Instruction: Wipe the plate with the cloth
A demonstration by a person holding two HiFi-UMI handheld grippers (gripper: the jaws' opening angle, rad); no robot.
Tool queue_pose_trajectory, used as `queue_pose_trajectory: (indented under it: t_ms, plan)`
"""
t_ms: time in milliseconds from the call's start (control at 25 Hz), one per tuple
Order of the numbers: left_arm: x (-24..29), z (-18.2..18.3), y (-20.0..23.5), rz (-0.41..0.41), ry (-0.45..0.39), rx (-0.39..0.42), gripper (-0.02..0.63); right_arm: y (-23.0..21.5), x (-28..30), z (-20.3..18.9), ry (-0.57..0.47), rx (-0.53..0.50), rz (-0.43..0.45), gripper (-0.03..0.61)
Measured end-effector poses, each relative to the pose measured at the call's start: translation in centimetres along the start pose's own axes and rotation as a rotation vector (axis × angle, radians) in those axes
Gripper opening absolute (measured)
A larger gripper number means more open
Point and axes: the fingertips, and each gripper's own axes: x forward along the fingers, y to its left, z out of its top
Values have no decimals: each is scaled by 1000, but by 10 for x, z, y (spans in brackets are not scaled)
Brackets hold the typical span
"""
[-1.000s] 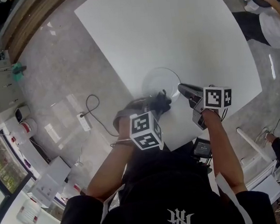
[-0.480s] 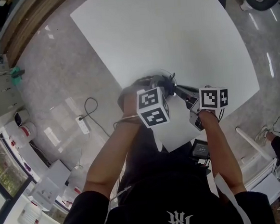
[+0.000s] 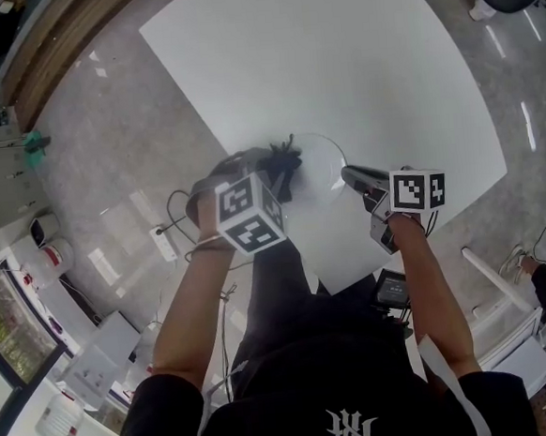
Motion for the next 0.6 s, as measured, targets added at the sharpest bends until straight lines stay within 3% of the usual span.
queue_pose_trajectory:
  t_ms: [160,320,600]
  plan:
    - [-4,-14,-45,-56,7,-38,51,-1,0,1,-5,-1,1,21]
    - [4,4,-76,-109,-32,-56,51,-1,0,1,-12,-5,-2,21]
    - [26,35,-89,-149,-40,5,51,-2,2,2,-21,-16,10,21]
